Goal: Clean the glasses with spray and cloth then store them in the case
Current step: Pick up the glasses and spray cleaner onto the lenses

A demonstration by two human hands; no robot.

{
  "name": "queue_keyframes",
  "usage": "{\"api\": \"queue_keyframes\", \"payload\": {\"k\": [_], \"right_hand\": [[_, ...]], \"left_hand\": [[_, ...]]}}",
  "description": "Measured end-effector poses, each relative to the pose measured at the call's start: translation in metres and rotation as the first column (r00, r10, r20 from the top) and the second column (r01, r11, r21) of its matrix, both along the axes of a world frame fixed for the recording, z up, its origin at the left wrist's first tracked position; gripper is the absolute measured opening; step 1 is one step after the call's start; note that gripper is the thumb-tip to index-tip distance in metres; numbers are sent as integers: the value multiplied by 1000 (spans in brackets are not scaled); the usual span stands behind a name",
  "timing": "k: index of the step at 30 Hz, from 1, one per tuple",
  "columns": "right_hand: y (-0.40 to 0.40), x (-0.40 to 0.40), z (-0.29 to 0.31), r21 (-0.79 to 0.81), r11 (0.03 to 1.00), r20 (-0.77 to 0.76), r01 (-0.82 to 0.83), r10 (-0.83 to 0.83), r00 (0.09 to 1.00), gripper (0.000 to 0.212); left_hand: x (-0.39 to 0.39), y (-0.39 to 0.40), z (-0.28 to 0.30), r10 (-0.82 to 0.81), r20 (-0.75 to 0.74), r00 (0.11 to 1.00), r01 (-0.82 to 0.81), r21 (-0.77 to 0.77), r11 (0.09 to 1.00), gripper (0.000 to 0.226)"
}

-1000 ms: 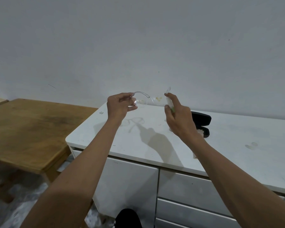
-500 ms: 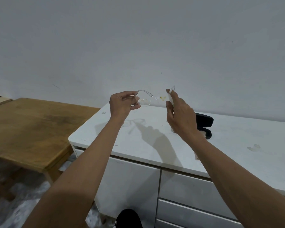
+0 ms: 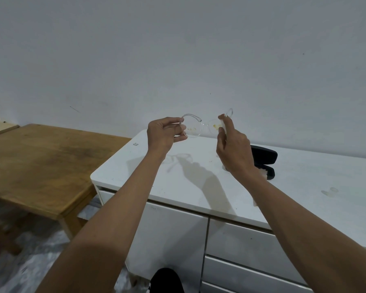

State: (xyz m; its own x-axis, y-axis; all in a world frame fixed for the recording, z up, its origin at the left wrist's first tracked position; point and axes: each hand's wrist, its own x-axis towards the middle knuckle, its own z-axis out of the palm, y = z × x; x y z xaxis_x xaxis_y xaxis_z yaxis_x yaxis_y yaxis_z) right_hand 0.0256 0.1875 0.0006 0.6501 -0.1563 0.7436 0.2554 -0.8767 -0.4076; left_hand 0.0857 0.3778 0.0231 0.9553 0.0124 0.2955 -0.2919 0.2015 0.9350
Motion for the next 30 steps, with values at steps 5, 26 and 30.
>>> {"api": "queue_keyframes", "payload": {"k": [5,26,30], "right_hand": [[-1,-1,-3,38,999,-22,5,-4,1000,30],[47,4,-3,-8,978,-4,-206,206,979,42],[50,4,-2,4,980,10,-201,201,980,40]], "left_hand": [[-2,1,0,-2,-2,1000,2,6,1000,15],[-8,5,1,9,-11,1000,-9,6,1000,17],[-8,7,1,14,-16,1000,-14,4,1000,16]]}}
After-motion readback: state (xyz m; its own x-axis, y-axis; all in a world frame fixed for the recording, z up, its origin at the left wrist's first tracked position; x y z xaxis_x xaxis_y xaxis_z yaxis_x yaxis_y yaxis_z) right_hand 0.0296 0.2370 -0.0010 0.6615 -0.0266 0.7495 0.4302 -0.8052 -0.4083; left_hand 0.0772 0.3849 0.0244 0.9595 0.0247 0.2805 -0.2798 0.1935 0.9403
